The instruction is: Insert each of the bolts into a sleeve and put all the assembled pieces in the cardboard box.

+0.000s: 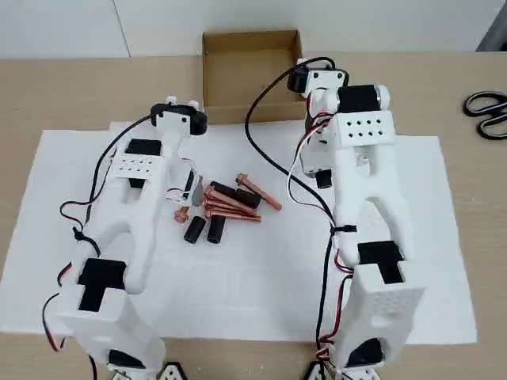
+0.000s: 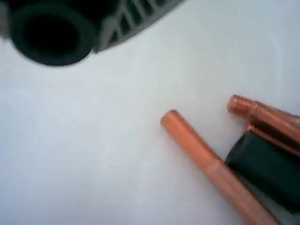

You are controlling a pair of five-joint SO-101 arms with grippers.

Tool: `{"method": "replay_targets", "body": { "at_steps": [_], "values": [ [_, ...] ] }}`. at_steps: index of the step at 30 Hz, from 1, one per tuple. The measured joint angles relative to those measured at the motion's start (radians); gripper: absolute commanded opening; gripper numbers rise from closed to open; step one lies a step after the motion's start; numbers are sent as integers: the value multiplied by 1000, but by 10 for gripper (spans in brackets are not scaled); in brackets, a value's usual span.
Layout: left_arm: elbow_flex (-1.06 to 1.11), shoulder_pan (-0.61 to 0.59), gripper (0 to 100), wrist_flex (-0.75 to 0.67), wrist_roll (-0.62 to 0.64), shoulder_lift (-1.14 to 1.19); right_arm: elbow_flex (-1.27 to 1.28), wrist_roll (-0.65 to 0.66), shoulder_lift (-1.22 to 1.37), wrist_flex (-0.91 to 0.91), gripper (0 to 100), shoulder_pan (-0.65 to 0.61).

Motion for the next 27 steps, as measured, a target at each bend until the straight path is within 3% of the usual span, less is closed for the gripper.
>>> {"method": "replay_targets", "body": {
  "at_steps": [13, 17, 27],
  "values": [
    [-2, 12, 98, -38, 15, 86, 0, 0, 0, 0, 3, 0],
    [-2, 14, 7, -38, 15, 86, 0, 0, 0, 0, 3, 0],
    [-48, 20, 6, 2, 18, 97, 0, 0, 0, 0, 3, 0]
  ]
}}
